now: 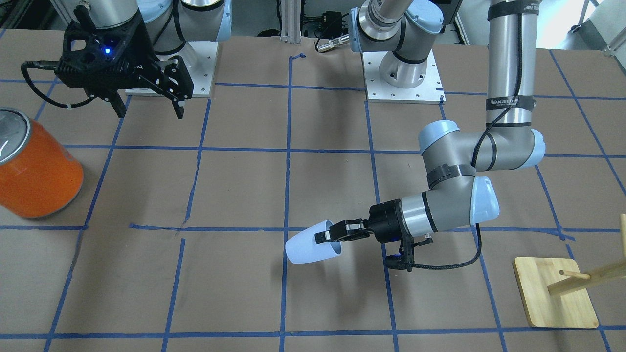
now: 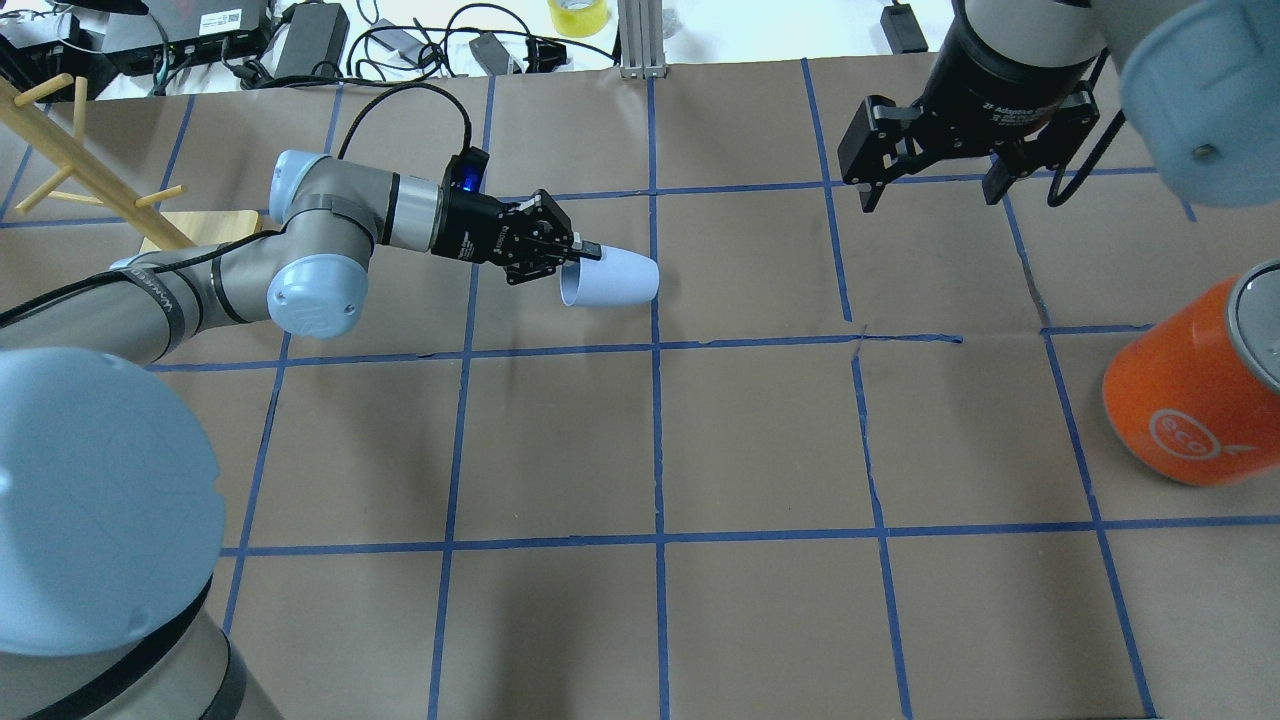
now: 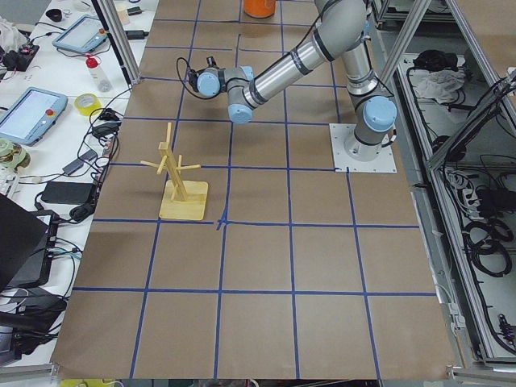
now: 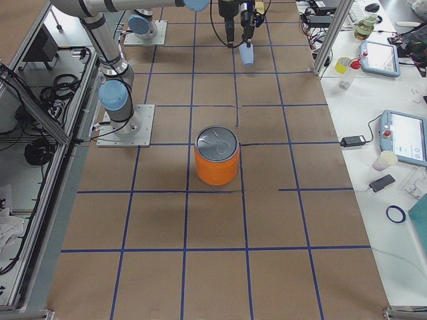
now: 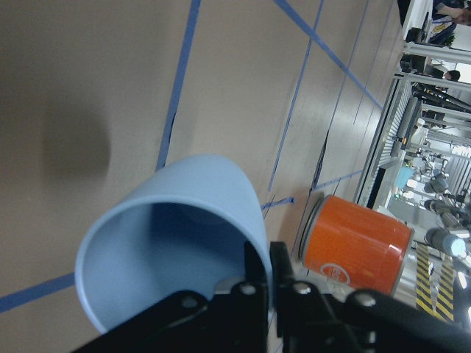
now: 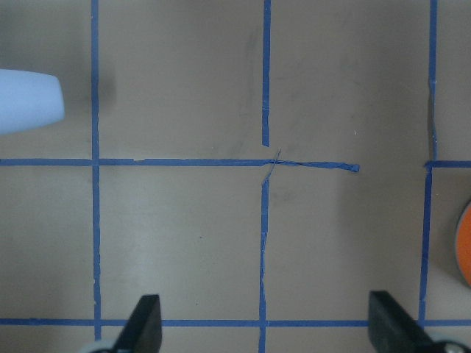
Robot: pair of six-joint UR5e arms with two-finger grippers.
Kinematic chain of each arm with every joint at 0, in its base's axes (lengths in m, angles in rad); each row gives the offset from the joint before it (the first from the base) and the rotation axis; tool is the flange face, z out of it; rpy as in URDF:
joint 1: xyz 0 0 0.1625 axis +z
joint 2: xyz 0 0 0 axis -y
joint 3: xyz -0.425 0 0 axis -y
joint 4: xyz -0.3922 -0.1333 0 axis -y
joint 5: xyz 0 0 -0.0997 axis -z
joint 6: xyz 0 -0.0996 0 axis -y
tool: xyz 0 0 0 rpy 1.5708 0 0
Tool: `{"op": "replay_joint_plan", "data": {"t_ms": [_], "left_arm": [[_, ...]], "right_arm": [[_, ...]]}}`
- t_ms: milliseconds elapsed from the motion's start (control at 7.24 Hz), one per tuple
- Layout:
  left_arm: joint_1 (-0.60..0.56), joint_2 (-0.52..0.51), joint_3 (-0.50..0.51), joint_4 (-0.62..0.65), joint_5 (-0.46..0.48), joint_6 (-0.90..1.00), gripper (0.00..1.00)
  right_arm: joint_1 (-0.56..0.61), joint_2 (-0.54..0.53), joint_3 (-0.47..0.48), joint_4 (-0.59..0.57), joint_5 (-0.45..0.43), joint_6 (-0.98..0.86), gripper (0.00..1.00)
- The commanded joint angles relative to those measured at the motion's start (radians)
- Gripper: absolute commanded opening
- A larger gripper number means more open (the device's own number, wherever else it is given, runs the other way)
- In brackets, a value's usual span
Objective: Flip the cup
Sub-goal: 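Lift and rotate the cup with the left gripper to stand upright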
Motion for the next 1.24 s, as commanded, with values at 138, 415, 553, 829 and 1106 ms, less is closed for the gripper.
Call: {"op": "replay_joint_plan", "data": {"t_ms": [138, 415, 553, 829, 1106], "left_arm": [[-0.034, 0.127, 0.057, 0.009, 0.414, -0.016, 0.00], [-0.043, 0.153, 0.072, 0.007, 0.606, 0.106, 0.02], [-0.046, 0.158, 0.084, 0.007, 0.747, 0.225, 0.01], [-0.045, 0.132, 0.126, -0.004, 0.864, 0.375, 0.00], [-0.045, 0.089, 0.150, -0.005, 1.001, 0.578, 0.02]], "right_arm": [[0.002, 0.000, 0.000, -0.001, 0.002, 0.000, 1.00], [0.000, 0.000, 0.000, -0.001, 0.002, 0.000, 1.00], [0.002, 0.002, 0.000, -0.001, 0.002, 0.000, 1.00], [0.002, 0.000, 0.000, -0.001, 0.001, 0.000, 1.00], [0.002, 0.000, 0.000, -0.001, 0.001, 0.000, 1.00]]}}
